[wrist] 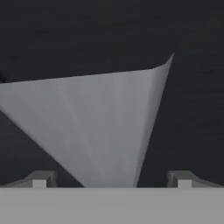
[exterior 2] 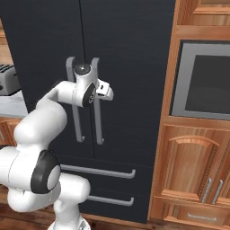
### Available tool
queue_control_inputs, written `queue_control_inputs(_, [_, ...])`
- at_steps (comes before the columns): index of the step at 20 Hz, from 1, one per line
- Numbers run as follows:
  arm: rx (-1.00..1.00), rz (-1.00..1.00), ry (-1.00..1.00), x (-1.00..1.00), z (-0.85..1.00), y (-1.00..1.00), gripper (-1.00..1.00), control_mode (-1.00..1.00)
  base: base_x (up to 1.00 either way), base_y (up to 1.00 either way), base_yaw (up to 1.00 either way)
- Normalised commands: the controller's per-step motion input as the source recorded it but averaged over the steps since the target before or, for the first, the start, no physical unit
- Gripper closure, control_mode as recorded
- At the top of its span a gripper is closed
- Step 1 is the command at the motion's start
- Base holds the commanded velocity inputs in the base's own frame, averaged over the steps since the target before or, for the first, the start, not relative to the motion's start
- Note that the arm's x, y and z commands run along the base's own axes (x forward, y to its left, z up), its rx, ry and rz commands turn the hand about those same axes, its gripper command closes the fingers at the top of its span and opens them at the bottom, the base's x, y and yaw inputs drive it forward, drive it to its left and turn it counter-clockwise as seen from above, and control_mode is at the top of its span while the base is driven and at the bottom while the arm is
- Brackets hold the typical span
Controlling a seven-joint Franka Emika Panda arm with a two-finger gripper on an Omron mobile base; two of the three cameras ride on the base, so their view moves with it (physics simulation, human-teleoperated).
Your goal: Open the fridge, grab two sodas, and place both sodas inside the bowl with ice on the dining counter.
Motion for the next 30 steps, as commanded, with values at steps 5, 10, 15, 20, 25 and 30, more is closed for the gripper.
queue_control_inputs(5, [0.0, 0.01, 0.0, 0.29, -0.19, 0.0, -1.0, -1.0, 0.0, 0.0, 0.0])
queue_control_inputs(10, [0.0, 0.02, -0.03, 0.33, -0.27, 0.0, -1.0, -1.0, 0.0, 0.0, 0.0])
queue_control_inputs(15, [0.0, 0.02, -0.02, 0.4, -0.28, 0.03, 1.0, -1.0, 0.0, 0.0, 0.0])
queue_control_inputs(20, [-0.06, -0.01, 0.01, 0.02, -0.09, 0.09, 1.0, -1.0, 0.0, 0.0, 0.0])
queue_control_inputs(25, [0.0, -0.08, 0.0, -0.65, 0.0, -0.34, 1.0, -1.0, 0.0, 0.0, 0.0])
queue_control_inputs(30, [0.0, -0.06, -0.03, -1.0, 0.0, -0.58, 1.0, -1.0, 0.0, 0.0, 0.0])
